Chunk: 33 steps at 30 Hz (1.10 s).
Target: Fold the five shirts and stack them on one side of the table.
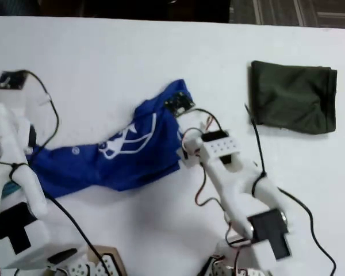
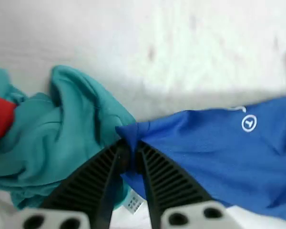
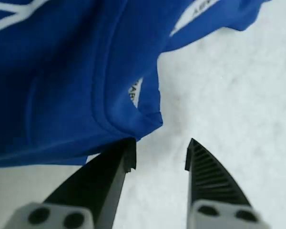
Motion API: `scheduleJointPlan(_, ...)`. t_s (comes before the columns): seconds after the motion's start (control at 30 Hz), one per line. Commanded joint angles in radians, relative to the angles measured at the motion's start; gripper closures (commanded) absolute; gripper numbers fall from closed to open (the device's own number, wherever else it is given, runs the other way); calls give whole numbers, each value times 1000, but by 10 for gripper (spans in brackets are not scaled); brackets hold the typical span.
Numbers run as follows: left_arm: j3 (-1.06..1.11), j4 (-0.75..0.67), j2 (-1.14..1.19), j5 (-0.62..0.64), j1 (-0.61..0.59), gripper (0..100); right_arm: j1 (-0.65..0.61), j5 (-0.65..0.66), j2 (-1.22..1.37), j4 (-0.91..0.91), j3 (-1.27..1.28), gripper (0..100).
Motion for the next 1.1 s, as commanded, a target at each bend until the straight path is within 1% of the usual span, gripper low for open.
scheduleJointPlan(0.0,-120,34,-14,150,8,973,-18,-8,116,35,-130,922)
scheduleJointPlan(0.03,-145,41,-14,204,8,973,-19,-8,150,68,-170,967)
scheduleJointPlan(0.07,-162,44,-14,256,8,973,-18,-8,180,107,-212,989)
scheduleJointPlan(0.13,-191,48,-11,330,8,973,-12,-8,229,205,-299,939)
scheduleJointPlan(0.17,-200,46,-9,347,8,973,-8,-8,246,252,-344,913)
scheduleJointPlan(0.37,-225,38,-8,359,14,973,1,-2,237,499,-546,759)
scheduleJointPlan(0.47,-220,38,-8,359,14,973,-36,5,188,593,-575,763)
scheduleJointPlan(0.6,-217,38,-8,356,12,973,-163,78,93,674,-532,772)
scheduleJointPlan(0.73,-220,38,-8,354,11,973,-275,91,-7,634,-399,772)
scheduleJointPlan(0.9,-217,38,-8,354,11,973,-351,87,-31,515,-261,763)
scheduleJointPlan(1.07,-217,40,-8,354,11,973,-372,86,-10,415,-235,654)
